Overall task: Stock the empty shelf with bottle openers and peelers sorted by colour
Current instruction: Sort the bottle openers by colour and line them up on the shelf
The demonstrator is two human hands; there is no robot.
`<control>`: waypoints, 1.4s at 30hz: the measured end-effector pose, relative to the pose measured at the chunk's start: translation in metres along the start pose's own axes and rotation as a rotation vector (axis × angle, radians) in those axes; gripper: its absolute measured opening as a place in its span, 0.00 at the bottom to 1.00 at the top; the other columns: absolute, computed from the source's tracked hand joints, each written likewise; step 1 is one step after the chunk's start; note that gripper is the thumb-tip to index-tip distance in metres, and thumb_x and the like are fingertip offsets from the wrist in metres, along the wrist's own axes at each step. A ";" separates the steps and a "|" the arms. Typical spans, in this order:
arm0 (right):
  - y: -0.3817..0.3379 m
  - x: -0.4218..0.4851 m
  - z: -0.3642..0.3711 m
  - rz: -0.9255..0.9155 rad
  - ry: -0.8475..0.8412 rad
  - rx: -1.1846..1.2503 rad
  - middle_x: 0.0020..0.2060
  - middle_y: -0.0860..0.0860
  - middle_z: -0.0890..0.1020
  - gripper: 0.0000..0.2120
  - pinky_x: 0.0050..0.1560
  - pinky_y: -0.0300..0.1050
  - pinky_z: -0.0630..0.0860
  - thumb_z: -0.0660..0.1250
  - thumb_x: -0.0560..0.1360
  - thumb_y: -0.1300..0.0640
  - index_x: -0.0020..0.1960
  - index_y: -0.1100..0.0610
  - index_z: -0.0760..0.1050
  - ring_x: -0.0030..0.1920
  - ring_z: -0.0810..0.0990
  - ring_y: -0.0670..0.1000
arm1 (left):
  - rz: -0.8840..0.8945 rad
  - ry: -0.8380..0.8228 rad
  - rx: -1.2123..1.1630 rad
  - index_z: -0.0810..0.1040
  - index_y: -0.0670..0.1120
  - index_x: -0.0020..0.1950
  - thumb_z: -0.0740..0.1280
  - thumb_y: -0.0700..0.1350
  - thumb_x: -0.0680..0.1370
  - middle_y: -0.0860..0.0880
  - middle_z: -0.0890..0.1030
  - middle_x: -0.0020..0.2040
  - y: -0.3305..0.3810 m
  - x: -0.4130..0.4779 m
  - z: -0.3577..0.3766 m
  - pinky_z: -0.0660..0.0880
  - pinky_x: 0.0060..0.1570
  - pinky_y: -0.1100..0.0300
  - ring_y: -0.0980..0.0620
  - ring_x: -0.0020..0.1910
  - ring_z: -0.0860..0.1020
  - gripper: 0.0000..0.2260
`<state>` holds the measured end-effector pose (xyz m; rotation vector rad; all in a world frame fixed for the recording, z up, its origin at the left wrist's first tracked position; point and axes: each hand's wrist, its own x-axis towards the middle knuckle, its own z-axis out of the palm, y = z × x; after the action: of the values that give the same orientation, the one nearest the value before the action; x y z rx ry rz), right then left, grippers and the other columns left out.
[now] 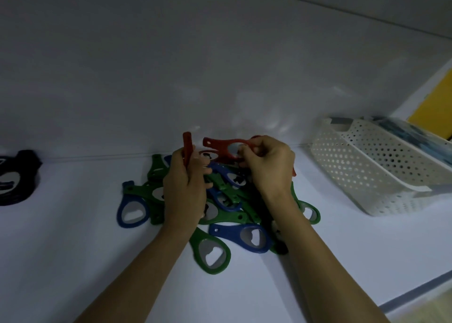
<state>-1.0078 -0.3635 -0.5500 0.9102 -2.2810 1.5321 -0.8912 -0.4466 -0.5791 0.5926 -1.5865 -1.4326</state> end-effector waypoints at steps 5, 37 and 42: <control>-0.015 -0.021 0.018 -0.288 -0.187 0.000 0.35 0.51 0.83 0.01 0.37 0.46 0.80 0.68 0.74 0.61 0.44 0.59 0.79 0.33 0.81 0.47 | -0.083 0.023 -0.091 0.71 0.48 0.62 0.57 0.59 0.76 0.52 0.81 0.49 0.002 0.002 -0.004 0.79 0.42 0.60 0.55 0.47 0.81 0.20; 0.004 0.006 0.009 -0.151 0.032 0.086 0.45 0.50 0.85 0.09 0.46 0.39 0.78 0.65 0.78 0.58 0.54 0.56 0.82 0.43 0.81 0.45 | -0.116 0.011 -0.124 0.76 0.47 0.59 0.62 0.41 0.80 0.53 0.83 0.45 0.000 0.005 -0.002 0.76 0.29 0.67 0.57 0.37 0.82 0.09; -0.008 0.004 0.000 0.299 -0.246 0.667 0.39 0.48 0.86 0.05 0.40 0.38 0.80 0.66 0.76 0.59 0.50 0.54 0.80 0.40 0.85 0.48 | -0.118 0.009 -0.155 0.76 0.54 0.51 0.62 0.51 0.78 0.55 0.83 0.42 0.005 0.003 -0.003 0.76 0.31 0.66 0.57 0.39 0.82 0.05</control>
<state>-1.0056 -0.3673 -0.5418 0.9753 -2.1508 2.5268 -0.8892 -0.4490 -0.5738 0.6088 -1.4375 -1.6218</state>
